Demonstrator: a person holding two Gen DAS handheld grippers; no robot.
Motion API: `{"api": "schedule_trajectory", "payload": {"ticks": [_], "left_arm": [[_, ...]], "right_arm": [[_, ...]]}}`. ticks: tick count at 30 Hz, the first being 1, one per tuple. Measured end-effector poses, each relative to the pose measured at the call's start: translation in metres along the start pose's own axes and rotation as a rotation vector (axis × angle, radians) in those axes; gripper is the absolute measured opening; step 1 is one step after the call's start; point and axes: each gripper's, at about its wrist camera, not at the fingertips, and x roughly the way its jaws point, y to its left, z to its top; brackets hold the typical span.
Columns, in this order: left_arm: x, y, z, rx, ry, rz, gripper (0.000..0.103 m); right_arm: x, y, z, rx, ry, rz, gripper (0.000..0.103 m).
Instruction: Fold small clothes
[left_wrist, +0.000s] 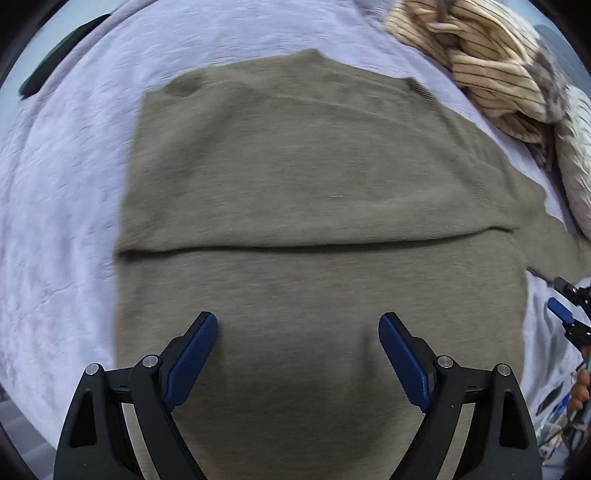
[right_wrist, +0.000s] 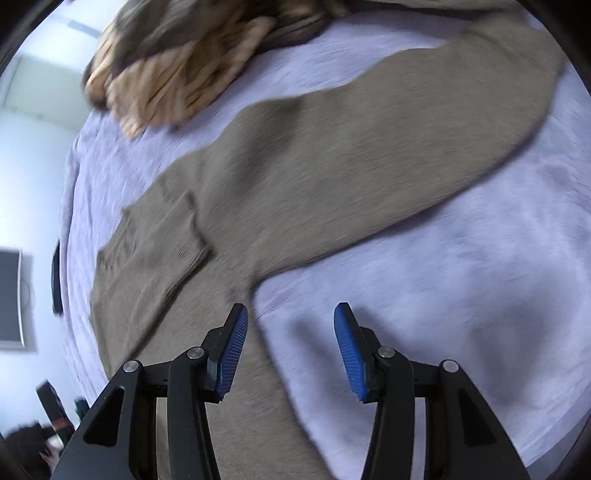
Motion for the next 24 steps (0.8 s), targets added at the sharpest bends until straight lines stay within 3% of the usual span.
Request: {"api": "schedule_trajectory", "payload": {"ticks": [7, 11, 20, 23, 24], "left_arm": [[0.017, -0.074, 0.023, 0.1, 0.006, -0.06, 0.09], [0.029, -0.115, 0.039, 0.142, -0.008, -0.079, 0.09], [0.053, -0.208, 0.072, 0.246, -0.098, -0.103, 0.09], [0.062, -0.231, 0.08, 0.274, -0.114, -0.088, 0.09], [0.068, -0.241, 0.082, 0.282, -0.112, -0.086, 0.09]], "right_arm": [[-0.033, -0.098, 0.042, 0.318, -0.175, 0.032, 0.053], [-0.044, -0.137, 0.067, 0.422, -0.257, 0.06, 0.053], [-0.032, -0.16, 0.096, 0.502, -0.259, 0.16, 0.052], [-0.032, -0.159, 0.103, 0.5, -0.247, 0.229, 0.013], [-0.032, -0.154, 0.104, 0.487, -0.242, 0.259, 0.012]]}}
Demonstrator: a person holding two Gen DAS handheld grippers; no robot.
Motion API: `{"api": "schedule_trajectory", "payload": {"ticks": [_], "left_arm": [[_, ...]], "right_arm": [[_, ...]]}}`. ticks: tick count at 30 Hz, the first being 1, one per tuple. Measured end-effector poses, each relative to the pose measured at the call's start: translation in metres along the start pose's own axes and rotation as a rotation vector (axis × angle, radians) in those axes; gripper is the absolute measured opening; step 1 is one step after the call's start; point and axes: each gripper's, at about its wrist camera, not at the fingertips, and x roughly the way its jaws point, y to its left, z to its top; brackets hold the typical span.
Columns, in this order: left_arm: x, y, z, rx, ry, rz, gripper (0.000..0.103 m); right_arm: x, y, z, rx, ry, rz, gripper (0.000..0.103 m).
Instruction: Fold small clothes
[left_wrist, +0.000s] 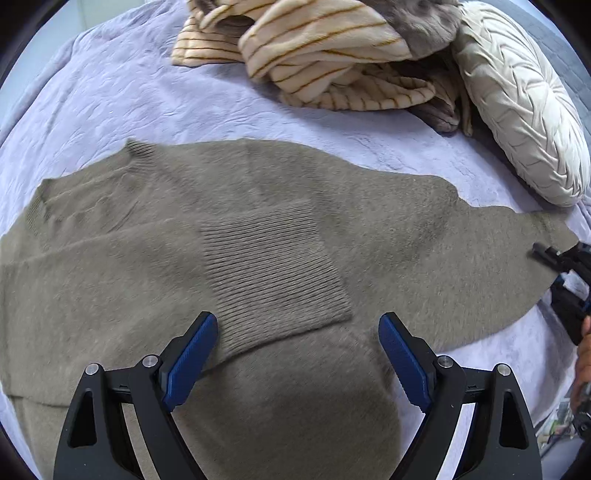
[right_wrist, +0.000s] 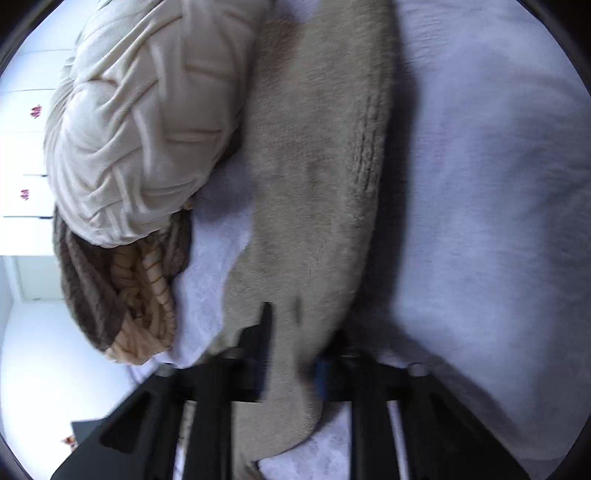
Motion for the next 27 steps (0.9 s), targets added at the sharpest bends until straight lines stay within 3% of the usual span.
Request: {"api": "schedule_trajectory", "payload": {"ticks": [4, 7, 13, 17, 22, 27], "left_arm": [[0.024, -0.017, -0.005, 0.083, 0.042, 0.067, 0.09], [0.035, -0.031, -0.006, 0.147, 0.023, 0.112, 0.09], [0.023, -0.02, 0.0, 0.101, 0.013, 0.043, 0.09], [-0.019, 0.021, -0.005, 0.029, -0.073, 0.016, 0.09], [-0.054, 0.111, -0.025, -0.085, -0.108, 0.111, 0.09], [-0.073, 0.207, -0.058, -0.207, -0.085, 0.236, 0.09]], "right_arm": [[-0.008, 0.028, -0.007, -0.08, 0.021, 0.134, 0.008], [-0.011, 0.058, -0.016, -0.154, 0.051, 0.22, 0.008], [-0.013, 0.145, -0.066, -0.438, 0.135, 0.3, 0.008], [-0.003, 0.199, -0.115, -0.637, 0.191, 0.296, 0.008], [0.034, 0.255, -0.206, -0.937, 0.272, 0.236, 0.008], [0.093, 0.264, -0.307, -1.188, 0.389, 0.121, 0.008]]}}
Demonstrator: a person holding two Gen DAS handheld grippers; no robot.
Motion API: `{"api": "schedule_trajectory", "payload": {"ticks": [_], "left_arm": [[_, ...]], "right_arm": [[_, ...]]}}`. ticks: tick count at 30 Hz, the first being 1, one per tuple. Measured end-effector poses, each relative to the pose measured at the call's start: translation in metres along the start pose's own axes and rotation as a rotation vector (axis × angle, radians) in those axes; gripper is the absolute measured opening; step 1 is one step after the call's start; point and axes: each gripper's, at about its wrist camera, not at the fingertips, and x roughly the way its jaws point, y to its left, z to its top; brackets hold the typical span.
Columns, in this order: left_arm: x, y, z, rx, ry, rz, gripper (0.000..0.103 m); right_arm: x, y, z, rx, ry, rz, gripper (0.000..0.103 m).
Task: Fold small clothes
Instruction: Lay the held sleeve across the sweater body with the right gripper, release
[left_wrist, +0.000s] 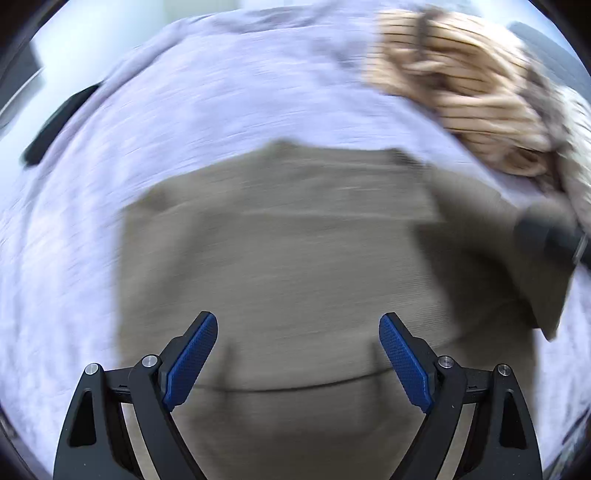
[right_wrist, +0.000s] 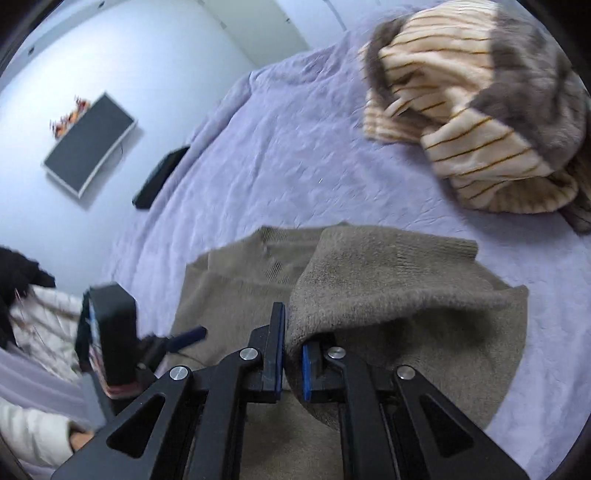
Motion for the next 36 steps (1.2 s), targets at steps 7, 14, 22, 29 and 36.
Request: {"api": "schedule_trajectory", "payload": {"ticks": [7, 14, 22, 29, 36], "left_arm": [[0.017, 0.08, -0.028, -0.093, 0.06, 0.04, 0.09], [0.023, 0.083, -0.037, -0.106, 0.056, -0.007, 0.09], [-0.007, 0.112, -0.047, -0.136, 0.032, -0.035, 0.09], [-0.026, 0.167, -0.062, -0.241, 0.018, 0.029, 0.09], [-0.03, 0.207, -0.078, -0.301, 0.039, 0.084, 0.09]], "right_arm": [[0.114, 0.045, -0.054, -0.217, 0.281, -0.181, 0.013], [0.085, -0.001, -0.031, 0.09, 0.198, -0.095, 0.062], [0.074, -0.082, -0.034, 0.679, 0.07, 0.056, 0.009], [0.087, 0.044, 0.001, 0.091, 0.06, -0.066, 0.009], [0.158, 0.141, -0.042, -0.365, 0.269, -0.216, 0.057]]}}
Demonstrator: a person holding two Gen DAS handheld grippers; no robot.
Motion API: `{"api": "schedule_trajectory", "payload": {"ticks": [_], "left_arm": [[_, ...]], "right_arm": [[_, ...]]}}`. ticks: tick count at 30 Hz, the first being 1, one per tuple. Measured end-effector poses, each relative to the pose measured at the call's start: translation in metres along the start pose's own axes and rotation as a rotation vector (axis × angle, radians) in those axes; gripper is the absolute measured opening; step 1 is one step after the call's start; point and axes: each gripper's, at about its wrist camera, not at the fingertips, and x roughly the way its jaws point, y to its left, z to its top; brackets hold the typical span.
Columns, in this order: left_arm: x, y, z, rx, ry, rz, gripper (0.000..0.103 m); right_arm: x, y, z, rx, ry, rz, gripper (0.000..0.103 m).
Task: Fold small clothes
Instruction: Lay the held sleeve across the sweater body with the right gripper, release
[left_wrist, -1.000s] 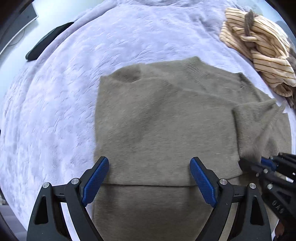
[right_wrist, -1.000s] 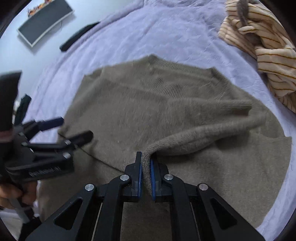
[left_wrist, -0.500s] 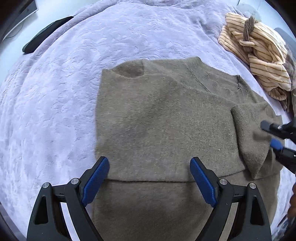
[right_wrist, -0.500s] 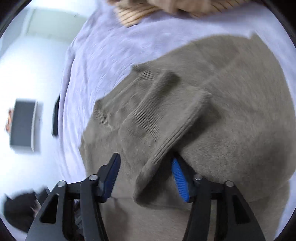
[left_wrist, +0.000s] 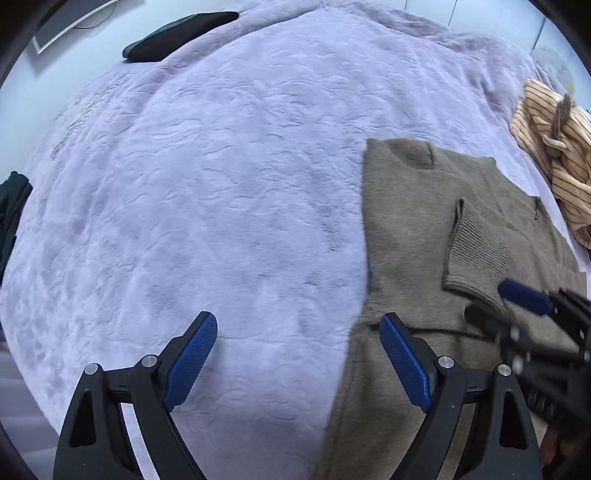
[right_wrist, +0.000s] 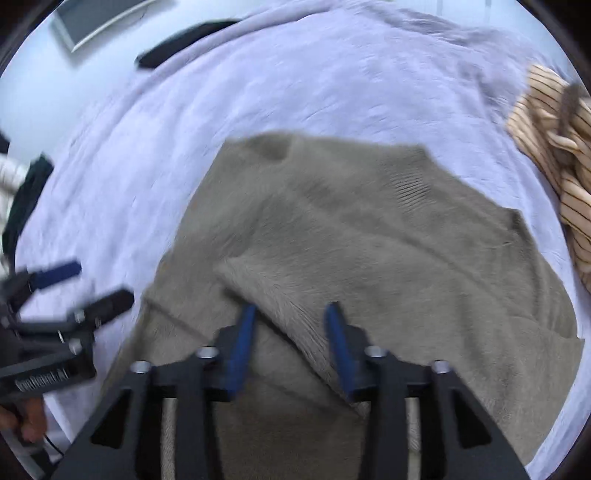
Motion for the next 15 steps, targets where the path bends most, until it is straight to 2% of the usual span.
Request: {"api": "schedule_trajectory", "payload": {"ticks": [3, 5, 7, 9, 12, 15], "left_arm": [[-0.002, 0.003, 0.002, 0.004, -0.003, -0.008, 0.09], [-0.003, -0.003, 0.007, 0.013, 0.0, -0.033, 0.09], [-0.004, -0.017, 0.013, 0.034, -0.001, -0.079, 0.09], [-0.005, -0.033, 0.017, 0.065, 0.002, -0.126, 0.09], [-0.001, -0.068, 0.024, 0.127, 0.011, -0.183, 0.09], [0.008, -0.103, 0.036, 0.17, 0.016, -0.203, 0.09]], "right_arm": [[-0.013, 0.011, -0.016, -0.029, -0.011, 0.042, 0.058], [-0.028, -0.006, -0.03, 0.047, -0.011, 0.096, 0.058], [-0.041, -0.039, -0.046, 0.199, -0.022, 0.134, 0.058], [-0.057, -0.089, -0.066, 0.427, -0.042, 0.147, 0.058], [-0.077, -0.184, -0.128, 0.842, -0.099, 0.162, 0.058], [-0.085, -0.243, -0.181, 1.101, -0.134, 0.162, 0.058]]}}
